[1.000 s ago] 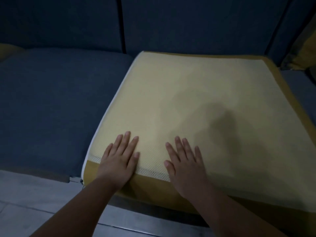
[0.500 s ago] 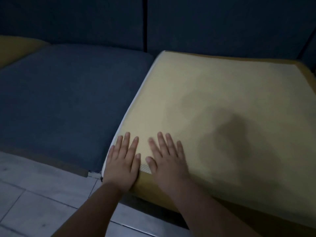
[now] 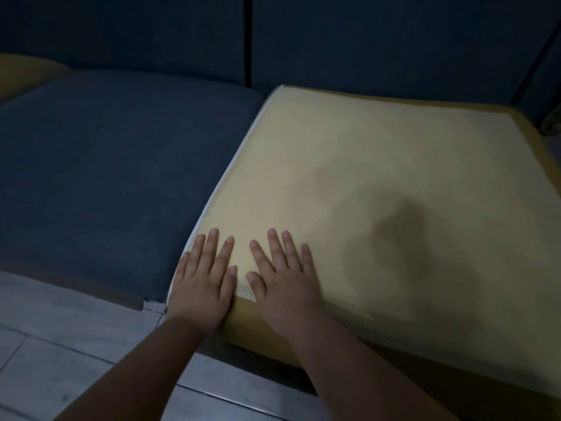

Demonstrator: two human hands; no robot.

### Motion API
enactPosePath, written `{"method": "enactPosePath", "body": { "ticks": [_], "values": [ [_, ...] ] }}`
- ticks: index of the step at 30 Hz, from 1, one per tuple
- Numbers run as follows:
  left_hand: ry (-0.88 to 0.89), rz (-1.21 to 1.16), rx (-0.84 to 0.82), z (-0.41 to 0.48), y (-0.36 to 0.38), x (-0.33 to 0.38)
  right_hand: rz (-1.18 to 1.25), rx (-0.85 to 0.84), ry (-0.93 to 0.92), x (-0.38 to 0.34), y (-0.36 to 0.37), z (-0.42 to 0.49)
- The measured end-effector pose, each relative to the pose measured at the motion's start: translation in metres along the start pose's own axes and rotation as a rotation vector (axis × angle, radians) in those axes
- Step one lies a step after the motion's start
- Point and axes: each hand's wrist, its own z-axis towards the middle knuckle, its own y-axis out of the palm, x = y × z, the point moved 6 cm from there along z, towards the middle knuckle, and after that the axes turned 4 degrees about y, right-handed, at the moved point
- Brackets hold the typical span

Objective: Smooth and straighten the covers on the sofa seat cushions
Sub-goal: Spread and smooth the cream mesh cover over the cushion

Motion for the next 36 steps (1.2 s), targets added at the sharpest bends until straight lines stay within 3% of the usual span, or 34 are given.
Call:
{"method": "enactPosePath", "body": {
  "ticks": [8, 12, 16, 23, 25, 27, 30, 36],
  "values": [
    [0.210, 0.097, -0.025, -0.023, 0.011, 0.042, -0.024, 0.019, -0.088, 0.024, 0.000, -0.024],
    [0.209, 0.053, -0.019, -0.027, 0.014, 0.070, 0.000, 0.081, 0.005, 0.052, -0.003, -0.044],
    [0.341, 0.022, 0.075, -0.005, -0.015, 0.132, 0.008, 0.252, 0.080, 0.103, -0.038, -0.062],
    [0.415, -0.091, 0.218, 0.018, -0.040, 0.260, 0.053, 0.539, 0.167, 0.190, -0.108, -0.095],
    [0.471, -0.101, 0.155, -0.002, -0.006, 0.281, 0.063, 0.520, 0.215, 0.211, -0.087, -0.120],
    [0.517, -0.028, 0.042, -0.024, 0.037, 0.286, 0.022, 0.397, 0.236, 0.226, -0.048, -0.143],
    [0.445, 0.018, -0.039, -0.034, 0.069, 0.280, -0.035, 0.244, 0.254, 0.242, -0.012, -0.158],
    [0.475, 0.008, -0.016, -0.042, 0.055, 0.279, -0.021, 0.298, 0.330, 0.234, -0.022, -0.162]
  ]
}}
